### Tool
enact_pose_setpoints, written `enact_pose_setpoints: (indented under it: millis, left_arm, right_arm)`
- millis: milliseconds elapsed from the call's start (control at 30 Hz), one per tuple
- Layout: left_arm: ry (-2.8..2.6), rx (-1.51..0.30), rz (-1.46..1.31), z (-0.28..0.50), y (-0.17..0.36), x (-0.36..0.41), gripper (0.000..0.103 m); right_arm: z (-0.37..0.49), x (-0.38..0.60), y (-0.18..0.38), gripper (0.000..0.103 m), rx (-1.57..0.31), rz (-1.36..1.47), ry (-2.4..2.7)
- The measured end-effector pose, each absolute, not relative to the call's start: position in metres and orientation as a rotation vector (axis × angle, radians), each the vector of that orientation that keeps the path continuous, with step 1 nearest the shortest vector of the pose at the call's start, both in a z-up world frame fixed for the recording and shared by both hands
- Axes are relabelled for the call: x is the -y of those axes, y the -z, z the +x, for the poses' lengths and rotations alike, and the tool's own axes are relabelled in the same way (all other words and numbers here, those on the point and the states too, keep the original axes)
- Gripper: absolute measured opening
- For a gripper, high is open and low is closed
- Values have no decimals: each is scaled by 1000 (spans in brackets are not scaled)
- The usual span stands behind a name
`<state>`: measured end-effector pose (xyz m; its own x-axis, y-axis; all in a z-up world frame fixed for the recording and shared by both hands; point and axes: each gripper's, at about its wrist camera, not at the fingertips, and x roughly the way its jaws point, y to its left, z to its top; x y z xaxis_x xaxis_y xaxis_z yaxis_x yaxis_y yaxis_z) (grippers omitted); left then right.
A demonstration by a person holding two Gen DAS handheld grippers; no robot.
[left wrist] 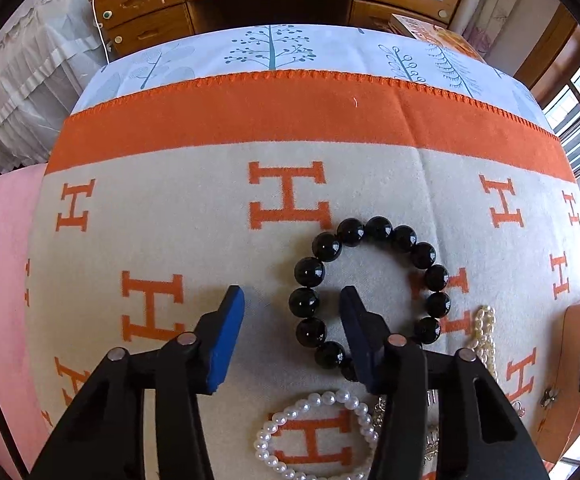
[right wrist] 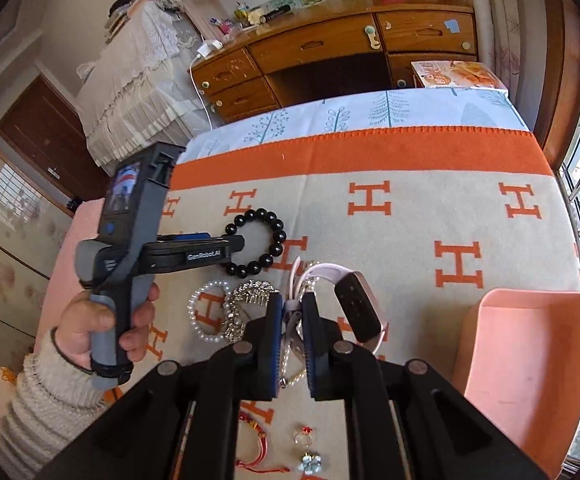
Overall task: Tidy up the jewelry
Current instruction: 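Grasp the black bead bracelet with the left tool while the right tool carries the watch to the pink box, then release the watch into the pink box with the right tool while the left tool drops the bracelet in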
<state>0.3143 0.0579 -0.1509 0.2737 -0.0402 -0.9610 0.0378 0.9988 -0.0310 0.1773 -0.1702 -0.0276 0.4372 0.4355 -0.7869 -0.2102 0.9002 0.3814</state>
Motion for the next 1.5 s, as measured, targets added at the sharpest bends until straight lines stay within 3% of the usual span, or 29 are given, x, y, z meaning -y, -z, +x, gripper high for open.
enact_pose_setpoints:
  millis: [33, 300, 767, 1000, 1267, 1500]
  left_arm:
    - [49, -1290, -4, 315, 150, -57, 12]
    - [21, -1263, -59, 298, 135, -49, 12]
    - [275, -1004, -26, 225, 4, 36, 12]
    - [470, -947, 46, 193, -31, 121, 12]
    - [606, -981, 160, 171, -3, 223, 12]
    - [601, -1061, 202, 186, 53, 242, 13]
  right_arm:
    - [170, 176, 21, 9, -1023, 251, -407]
    - [120, 227, -1, 9, -917, 260, -330]
    - [103, 290, 100, 11, -1154, 279, -182]
    - [84, 295, 96, 13, -1125, 334, -207]
    - [45, 309, 73, 13, -976, 408, -184]
    - [28, 312, 65, 13, -941, 373, -159]
